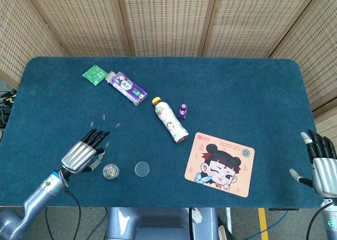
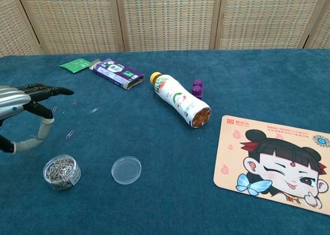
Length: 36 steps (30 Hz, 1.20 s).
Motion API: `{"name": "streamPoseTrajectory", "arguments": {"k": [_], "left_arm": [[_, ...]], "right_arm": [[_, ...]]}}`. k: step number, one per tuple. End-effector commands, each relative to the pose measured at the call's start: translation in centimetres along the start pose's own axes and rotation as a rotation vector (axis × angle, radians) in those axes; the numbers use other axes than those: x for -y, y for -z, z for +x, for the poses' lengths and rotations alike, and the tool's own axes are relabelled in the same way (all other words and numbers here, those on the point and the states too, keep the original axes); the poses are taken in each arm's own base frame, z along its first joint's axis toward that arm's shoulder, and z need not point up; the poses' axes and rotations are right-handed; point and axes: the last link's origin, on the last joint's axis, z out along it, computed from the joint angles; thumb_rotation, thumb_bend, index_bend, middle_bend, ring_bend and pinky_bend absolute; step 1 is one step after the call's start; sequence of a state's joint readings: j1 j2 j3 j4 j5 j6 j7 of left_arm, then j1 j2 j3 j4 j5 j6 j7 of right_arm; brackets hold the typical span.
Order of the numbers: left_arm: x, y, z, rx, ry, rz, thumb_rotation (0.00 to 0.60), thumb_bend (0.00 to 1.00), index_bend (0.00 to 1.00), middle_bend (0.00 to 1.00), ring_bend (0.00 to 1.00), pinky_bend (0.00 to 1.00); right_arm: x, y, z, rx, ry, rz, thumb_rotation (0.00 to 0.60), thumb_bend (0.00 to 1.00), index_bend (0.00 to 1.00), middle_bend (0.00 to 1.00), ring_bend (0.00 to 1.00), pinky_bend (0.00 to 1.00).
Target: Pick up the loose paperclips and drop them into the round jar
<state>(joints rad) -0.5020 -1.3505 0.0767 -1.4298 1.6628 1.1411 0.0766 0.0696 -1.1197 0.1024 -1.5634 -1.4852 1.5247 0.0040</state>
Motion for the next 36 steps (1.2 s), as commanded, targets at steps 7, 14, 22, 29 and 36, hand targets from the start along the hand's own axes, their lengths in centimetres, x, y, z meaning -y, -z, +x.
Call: {"name": "streamPoseTrajectory", "arguments": {"k": [7, 14, 22, 29, 36], "left_arm": [[-1.8, 0.1, -1.2, 0.051, -0.047, -0.039, 0.600, 0.42, 0.79, 0.00, 0.00, 0.00], [-2.0, -0.5, -1.7, 0.060, -0.046, -0.052, 0.600, 0.42, 0.77, 0.00, 0.00, 0.00], [-2.0, -0.6, -1.8, 0.040, 0.001, -0.063, 0.600, 0.30, 0.44, 0.00, 0.00, 0.00], [-2.0, -0.6, -1.7, 0.031, 0.026, -0.073, 0.600, 0.25, 0.29, 0.00, 0.00, 0.00], [-1.0, -0.5, 0.0, -0.044, 0.076, -0.050, 0.600, 0.25, 0.29, 0.00, 0.00, 0.00]], "right_arm": [[-0.1, 0.0, 0.1, 0.000, -0.004, -0.001, 0.600, 0.00, 0.00, 0.00, 0.00, 0.00], [-0.1, 0.0, 0.2, 0.000, -0.006, -0.001, 0.600, 0.00, 0.00, 0.00, 0.00, 0.00], [-0.1, 0.0, 0.2, -0.001, -0.006, 0.000, 0.600, 0.00, 0.00, 0.00, 0.00, 0.00], [-0.1, 0.1, 0.2, 0.001, -0.005, 0.000, 0.600, 0.00, 0.00, 0.00, 0.00, 0.00], [-0.2, 0.0, 0.2, -0.001, -0.008, -0.002, 0.600, 0.00, 0.00, 0.00, 0.00, 0.00]]}}
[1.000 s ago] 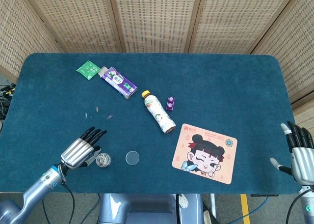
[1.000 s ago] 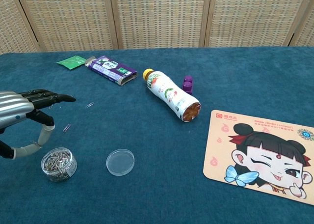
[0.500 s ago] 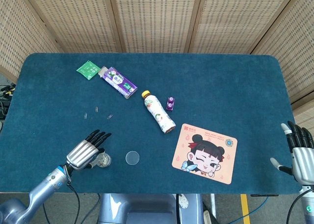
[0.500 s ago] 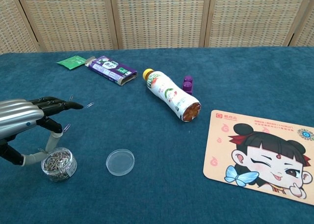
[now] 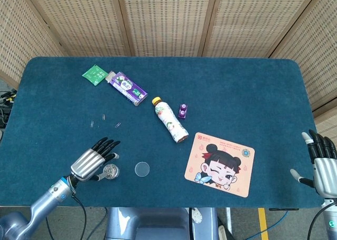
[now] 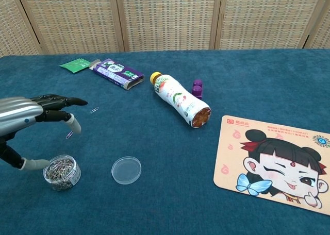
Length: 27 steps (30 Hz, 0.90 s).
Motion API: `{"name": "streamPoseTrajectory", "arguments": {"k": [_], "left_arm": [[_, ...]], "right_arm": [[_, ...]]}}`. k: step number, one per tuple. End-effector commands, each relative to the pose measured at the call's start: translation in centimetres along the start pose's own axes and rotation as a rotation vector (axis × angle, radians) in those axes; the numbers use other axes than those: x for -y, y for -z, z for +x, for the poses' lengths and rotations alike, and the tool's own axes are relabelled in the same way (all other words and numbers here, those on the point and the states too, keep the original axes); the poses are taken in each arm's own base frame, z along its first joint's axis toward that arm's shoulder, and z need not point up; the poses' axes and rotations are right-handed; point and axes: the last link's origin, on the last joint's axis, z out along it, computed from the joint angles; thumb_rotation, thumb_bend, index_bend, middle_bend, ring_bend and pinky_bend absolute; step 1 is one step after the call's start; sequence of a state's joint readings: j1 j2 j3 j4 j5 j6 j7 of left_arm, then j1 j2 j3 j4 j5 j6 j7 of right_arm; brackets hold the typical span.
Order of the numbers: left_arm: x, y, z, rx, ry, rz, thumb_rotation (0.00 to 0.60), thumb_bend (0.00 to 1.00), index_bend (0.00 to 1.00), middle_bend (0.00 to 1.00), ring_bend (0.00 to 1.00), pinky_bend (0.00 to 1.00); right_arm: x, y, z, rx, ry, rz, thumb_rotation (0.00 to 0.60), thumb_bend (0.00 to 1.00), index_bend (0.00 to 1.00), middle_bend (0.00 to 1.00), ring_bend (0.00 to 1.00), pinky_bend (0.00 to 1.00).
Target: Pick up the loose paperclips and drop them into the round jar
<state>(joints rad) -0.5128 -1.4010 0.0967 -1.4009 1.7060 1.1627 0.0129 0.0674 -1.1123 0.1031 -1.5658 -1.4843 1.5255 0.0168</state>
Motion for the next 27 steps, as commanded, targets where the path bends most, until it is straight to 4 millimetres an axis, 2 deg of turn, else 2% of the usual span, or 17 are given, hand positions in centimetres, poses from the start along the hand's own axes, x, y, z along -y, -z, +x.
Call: {"name": "streamPoseTrajectory", "arguments": {"k": [1, 6, 11, 17, 24, 27], "left_arm": [[0.9, 0.1, 1.3, -0.048, 0.021, 0.025, 0.600, 0.25, 0.29, 0.00, 0.00, 0.00], [4.0, 0.0, 2.9, -0.082, 0.024, 0.120, 0.600, 0.25, 0.31, 0.00, 0.00, 0.00], [9.3, -1.0, 3.1, -0.087, -0.016, 0.296, 0.600, 0.25, 0.36, 0.00, 0.00, 0.00], [13.4, -2.8, 3.1, -0.068, -0.030, 0.427, 0.600, 0.24, 0.42, 0.00, 0.00, 0.00], [15.1, -5.3, 2.5, -0.021, 0.006, 0.486, 0.600, 0.25, 0.43, 0.00, 0.00, 0.00], [15.2, -6.4, 2.2, -0.002, 0.019, 0.491, 0.600, 0.34, 0.44, 0.00, 0.00, 0.00]], "right_arm": [[0.0, 0.0, 0.0, 0.000, -0.001, 0.000, 0.600, 0.00, 0.00, 0.00, 0.00, 0.00], [0.1, 0.0, 0.0, 0.000, -0.001, 0.003, 0.600, 0.00, 0.00, 0.00, 0.00, 0.00], [0.0, 0.0, 0.0, 0.001, 0.003, -0.001, 0.600, 0.00, 0.00, 0.00, 0.00, 0.00], [-0.1, -0.3, -0.1, 0.002, 0.009, -0.018, 0.600, 0.00, 0.00, 0.00, 0.00, 0.00], [-0.5, -1.0, -0.3, 0.008, 0.018, -0.050, 0.600, 0.00, 0.00, 0.00, 0.00, 0.00], [-0.5, -1.3, -0.4, 0.008, 0.022, -0.058, 0.600, 0.00, 0.00, 0.00, 0.00, 0.00]]}}
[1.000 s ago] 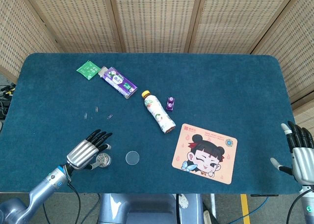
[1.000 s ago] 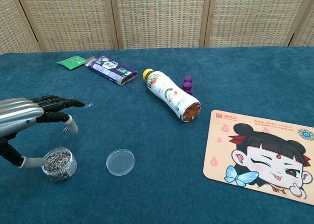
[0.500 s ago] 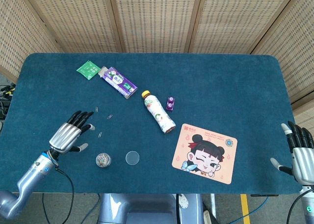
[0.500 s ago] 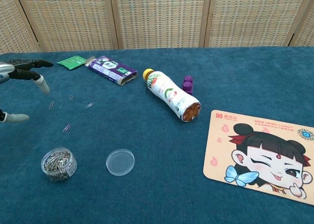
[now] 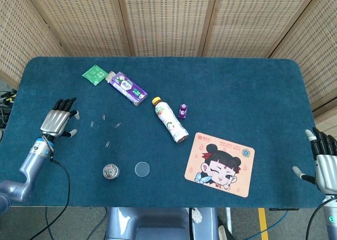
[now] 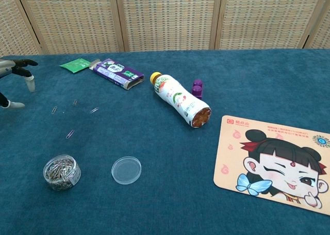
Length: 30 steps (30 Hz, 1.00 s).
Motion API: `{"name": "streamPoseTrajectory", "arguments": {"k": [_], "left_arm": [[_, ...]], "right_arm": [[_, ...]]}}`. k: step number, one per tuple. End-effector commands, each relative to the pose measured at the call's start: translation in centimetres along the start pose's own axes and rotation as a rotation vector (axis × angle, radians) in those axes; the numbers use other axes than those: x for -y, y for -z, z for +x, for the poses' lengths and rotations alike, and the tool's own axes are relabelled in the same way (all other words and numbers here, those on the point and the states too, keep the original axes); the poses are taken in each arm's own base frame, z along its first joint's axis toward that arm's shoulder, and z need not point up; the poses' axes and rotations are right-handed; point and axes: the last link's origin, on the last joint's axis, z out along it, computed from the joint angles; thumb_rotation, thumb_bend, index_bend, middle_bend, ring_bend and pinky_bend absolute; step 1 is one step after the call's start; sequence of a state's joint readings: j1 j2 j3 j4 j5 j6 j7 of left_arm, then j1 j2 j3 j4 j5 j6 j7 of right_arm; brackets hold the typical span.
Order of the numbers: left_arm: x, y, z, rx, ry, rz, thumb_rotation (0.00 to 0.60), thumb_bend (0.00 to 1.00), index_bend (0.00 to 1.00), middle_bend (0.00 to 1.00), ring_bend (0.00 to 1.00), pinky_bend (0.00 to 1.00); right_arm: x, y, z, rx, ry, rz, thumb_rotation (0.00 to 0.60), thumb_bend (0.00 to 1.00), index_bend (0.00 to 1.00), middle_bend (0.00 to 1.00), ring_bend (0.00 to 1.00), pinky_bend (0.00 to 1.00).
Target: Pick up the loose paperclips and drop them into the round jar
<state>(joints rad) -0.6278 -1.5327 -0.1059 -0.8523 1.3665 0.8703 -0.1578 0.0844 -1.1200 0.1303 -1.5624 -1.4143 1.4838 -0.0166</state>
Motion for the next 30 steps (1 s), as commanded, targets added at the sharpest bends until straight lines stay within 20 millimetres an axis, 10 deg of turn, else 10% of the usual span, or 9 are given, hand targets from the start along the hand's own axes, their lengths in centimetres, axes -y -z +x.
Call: {"name": "streamPoseTrajectory", "arguments": {"k": [1, 9, 30], "left_arm": [[-0.8, -1.4, -0.2, 0.019, 0.023, 0.004, 0.600, 0.38, 0.44, 0.00, 0.00, 0.00], [-1.2, -2.7, -0.9, 0.080, -0.005, 0.022, 0.600, 0.93, 0.43, 0.00, 0.00, 0.00], [-2.9, -3.7, -2.2, 0.116, -0.005, 0.050, 0.600, 0.98, 0.41, 0.00, 0.00, 0.00]], "right_arm": [[0.1, -0.2, -0.1, 0.000, 0.004, -0.005, 0.600, 0.00, 0.00, 0.00, 0.00, 0.00], [-0.1, -0.4, -0.4, 0.008, 0.019, -0.020, 0.600, 0.00, 0.00, 0.00, 0.00, 0.00], [-0.3, -0.3, -0.2, 0.004, 0.015, -0.026, 0.600, 0.00, 0.00, 0.00, 0.00, 0.00]]}}
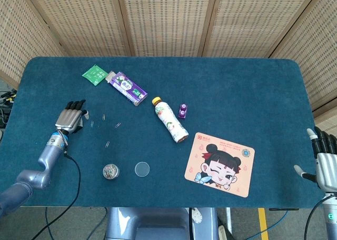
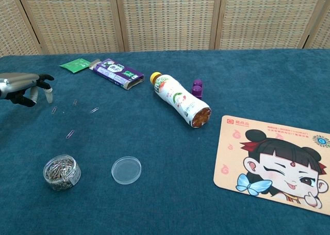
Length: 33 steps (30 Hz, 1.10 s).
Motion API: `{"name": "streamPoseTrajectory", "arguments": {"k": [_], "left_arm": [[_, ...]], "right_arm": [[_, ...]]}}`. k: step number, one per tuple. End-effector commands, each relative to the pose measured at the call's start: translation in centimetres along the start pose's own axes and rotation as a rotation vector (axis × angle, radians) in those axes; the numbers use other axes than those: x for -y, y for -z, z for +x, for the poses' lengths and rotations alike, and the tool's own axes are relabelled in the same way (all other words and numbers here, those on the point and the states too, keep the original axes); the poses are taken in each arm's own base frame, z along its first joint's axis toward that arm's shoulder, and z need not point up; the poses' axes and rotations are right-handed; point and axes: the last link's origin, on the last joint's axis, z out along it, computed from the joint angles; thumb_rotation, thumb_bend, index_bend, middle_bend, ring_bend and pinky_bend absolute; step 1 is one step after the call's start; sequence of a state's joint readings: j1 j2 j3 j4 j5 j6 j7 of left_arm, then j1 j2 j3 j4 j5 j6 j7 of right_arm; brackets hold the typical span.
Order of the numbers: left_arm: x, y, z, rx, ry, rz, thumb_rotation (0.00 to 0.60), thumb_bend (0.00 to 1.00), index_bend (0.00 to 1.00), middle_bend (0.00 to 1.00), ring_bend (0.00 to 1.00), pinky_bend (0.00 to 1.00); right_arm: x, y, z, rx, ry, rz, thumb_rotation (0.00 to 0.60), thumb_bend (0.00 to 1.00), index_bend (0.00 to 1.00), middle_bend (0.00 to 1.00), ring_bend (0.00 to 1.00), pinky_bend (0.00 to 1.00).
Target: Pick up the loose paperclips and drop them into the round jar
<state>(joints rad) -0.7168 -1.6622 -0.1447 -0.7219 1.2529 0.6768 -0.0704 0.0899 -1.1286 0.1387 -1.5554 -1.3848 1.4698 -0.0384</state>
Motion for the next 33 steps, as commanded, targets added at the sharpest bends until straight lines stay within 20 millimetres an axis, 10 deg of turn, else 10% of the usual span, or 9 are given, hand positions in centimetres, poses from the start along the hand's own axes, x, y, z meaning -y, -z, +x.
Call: {"name": "streamPoseTrajectory", "arguments": {"k": [1, 33], "left_arm": [[-0.4, -0.1, 0.0, 0.001, -0.004, -0.007, 0.600, 0.98, 0.41, 0.00, 0.00, 0.00], [-2.7, 1.0, -0.6, 0.034, 0.004, -0.084, 0.600, 0.97, 0.41, 0.00, 0.00, 0.00]], "right_arm": [[0.0, 0.0, 0.0, -0.001, -0.002, -0.001, 0.600, 0.00, 0.00, 0.00, 0.00, 0.00], [-0.4, 0.1, 0.5, -0.010, -0.021, -0.004, 0.600, 0.00, 0.00, 0.00, 0.00, 0.00]]}}
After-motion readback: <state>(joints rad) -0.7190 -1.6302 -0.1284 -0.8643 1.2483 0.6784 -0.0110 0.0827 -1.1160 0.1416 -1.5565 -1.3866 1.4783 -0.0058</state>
